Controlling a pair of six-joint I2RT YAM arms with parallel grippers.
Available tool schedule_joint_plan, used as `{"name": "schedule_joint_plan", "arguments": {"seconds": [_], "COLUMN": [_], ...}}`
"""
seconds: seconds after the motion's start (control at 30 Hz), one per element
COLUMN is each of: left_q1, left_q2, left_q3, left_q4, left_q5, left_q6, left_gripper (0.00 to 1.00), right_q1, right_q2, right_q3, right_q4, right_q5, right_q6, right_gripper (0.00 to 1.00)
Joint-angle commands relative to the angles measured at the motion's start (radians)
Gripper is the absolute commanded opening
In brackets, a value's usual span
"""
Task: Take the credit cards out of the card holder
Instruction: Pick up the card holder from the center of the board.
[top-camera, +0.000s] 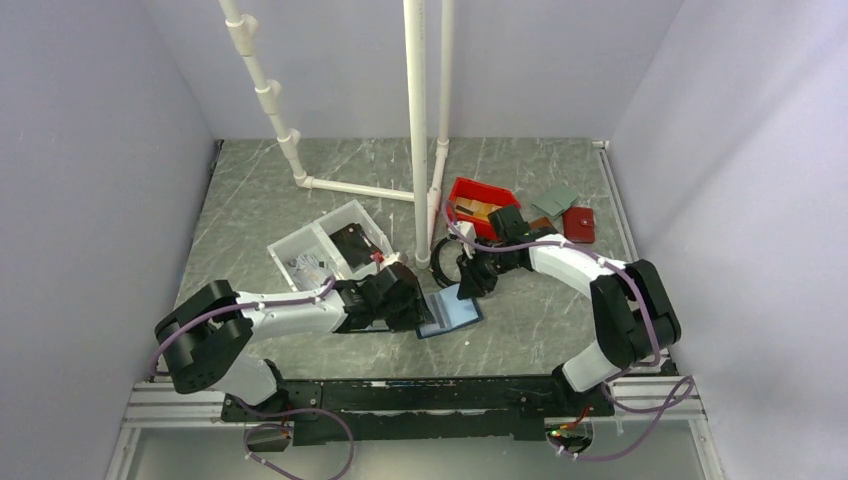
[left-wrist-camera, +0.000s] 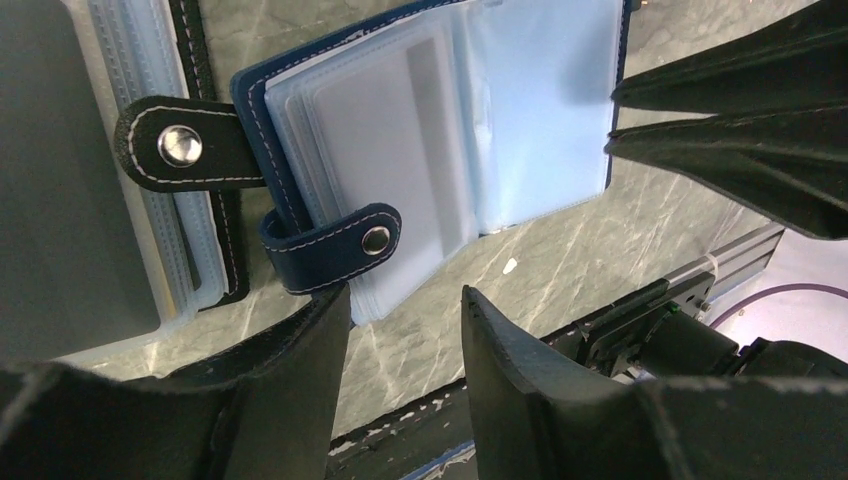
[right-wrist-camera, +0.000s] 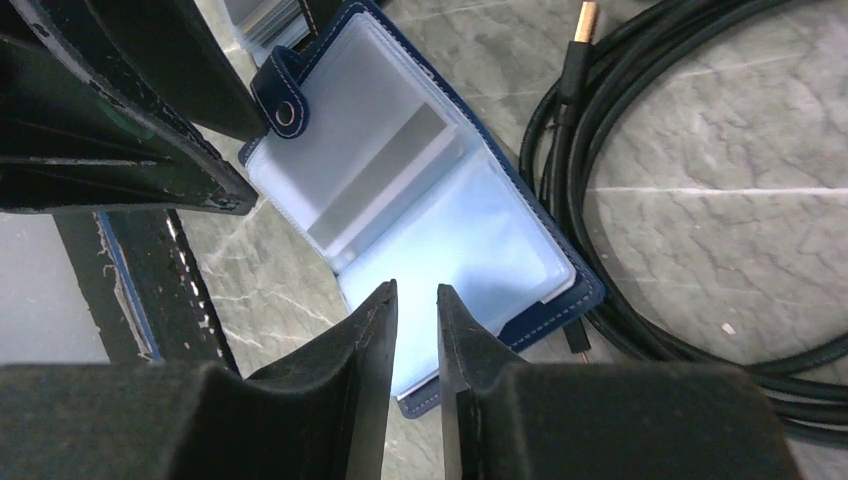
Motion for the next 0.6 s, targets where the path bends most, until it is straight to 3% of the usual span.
{"name": "schedule_joint_plan", "arguments": {"seconds": [0.0, 0.57], "left_q1": [-0.005, -0.005], "left_q2": [0.019, 0.005], "left_q3": [0.039, 0.017], "left_q4": [-0.002, 0.097], "left_q5": [-0.024, -0.007], "left_q6": [-0.02, 0.034], "left_gripper": [0.5, 0.44], "right_q1": [0.021, 0.035], "right_q2": [0.027, 0.187], "right_q3": [0.043, 0.098], "right_q4": [-0.018, -0.073], "right_q5": [-0.004, -0.017], "right_q6": [0.023, 0.095], "right_gripper": [0.24, 0.24]}}
